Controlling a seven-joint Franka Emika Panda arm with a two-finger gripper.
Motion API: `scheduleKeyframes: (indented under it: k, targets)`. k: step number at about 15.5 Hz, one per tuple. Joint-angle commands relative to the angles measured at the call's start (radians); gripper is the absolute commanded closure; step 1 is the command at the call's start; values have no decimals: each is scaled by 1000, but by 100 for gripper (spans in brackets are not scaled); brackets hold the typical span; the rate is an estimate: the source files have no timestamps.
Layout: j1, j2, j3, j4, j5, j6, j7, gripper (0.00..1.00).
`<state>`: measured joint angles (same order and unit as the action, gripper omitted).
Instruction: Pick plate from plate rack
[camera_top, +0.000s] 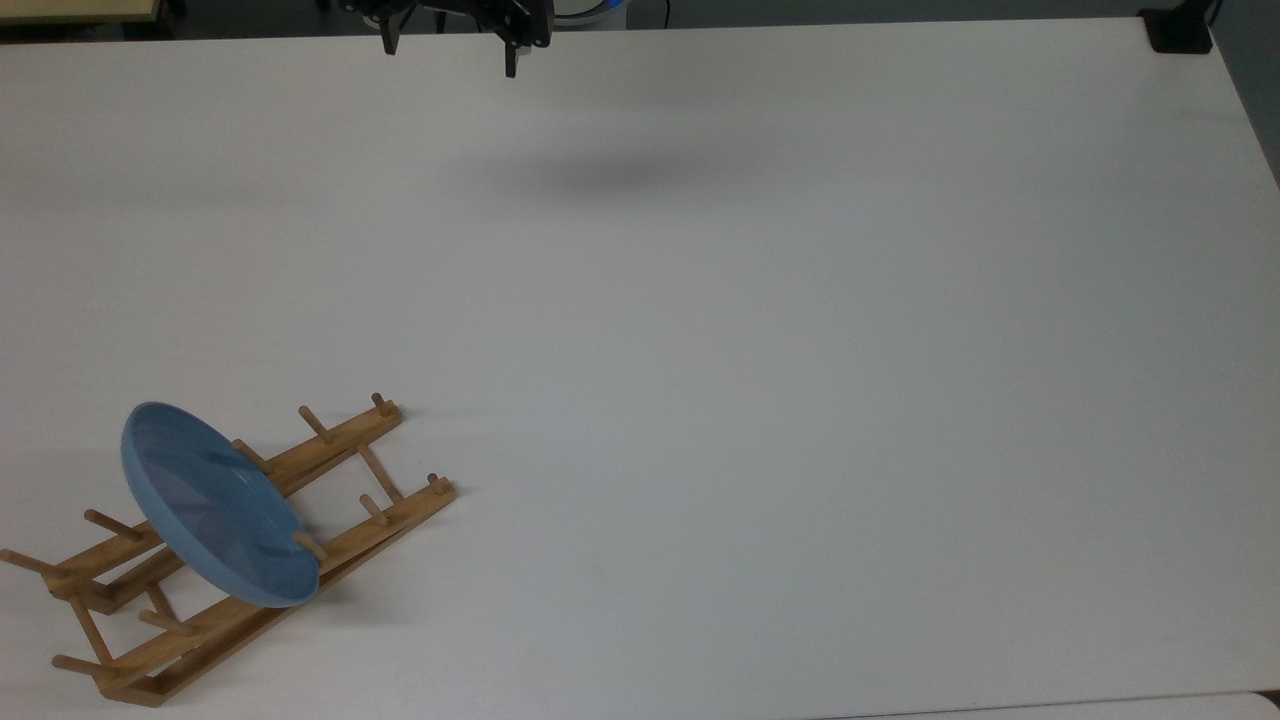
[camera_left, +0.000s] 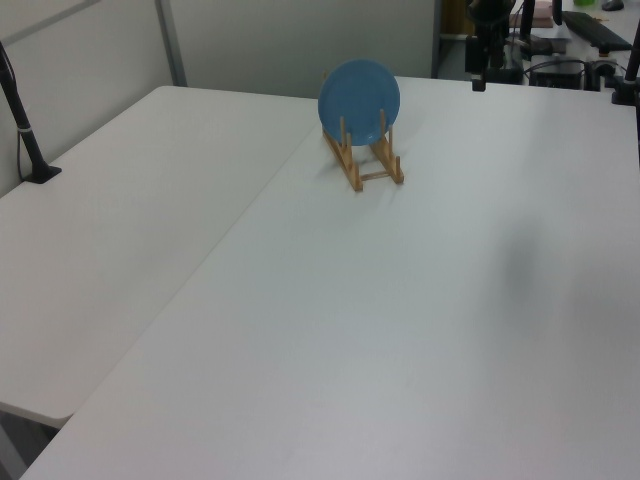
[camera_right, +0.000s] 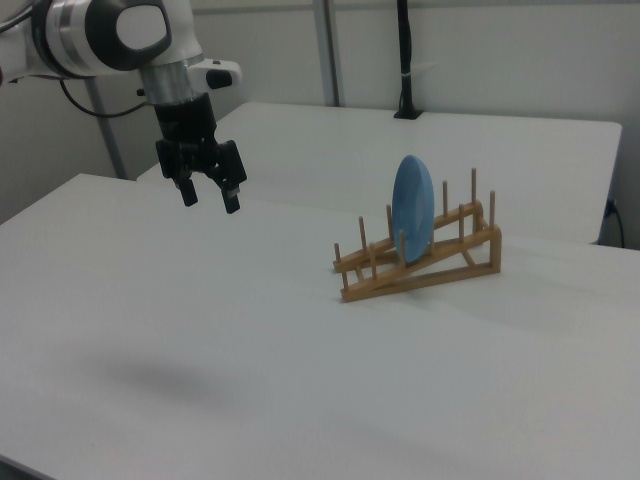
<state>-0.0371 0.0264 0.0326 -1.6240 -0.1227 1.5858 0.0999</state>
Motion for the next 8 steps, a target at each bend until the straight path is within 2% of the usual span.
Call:
scheduleKeyframes:
  k: [1, 4, 8]
  targets:
    - [-9, -13, 6, -5, 21, -10, -20, 0]
    - [-10, -6, 1, -2, 21, 22, -28, 0]
    - [-64, 23, -11, 10, 18, 207, -135, 0]
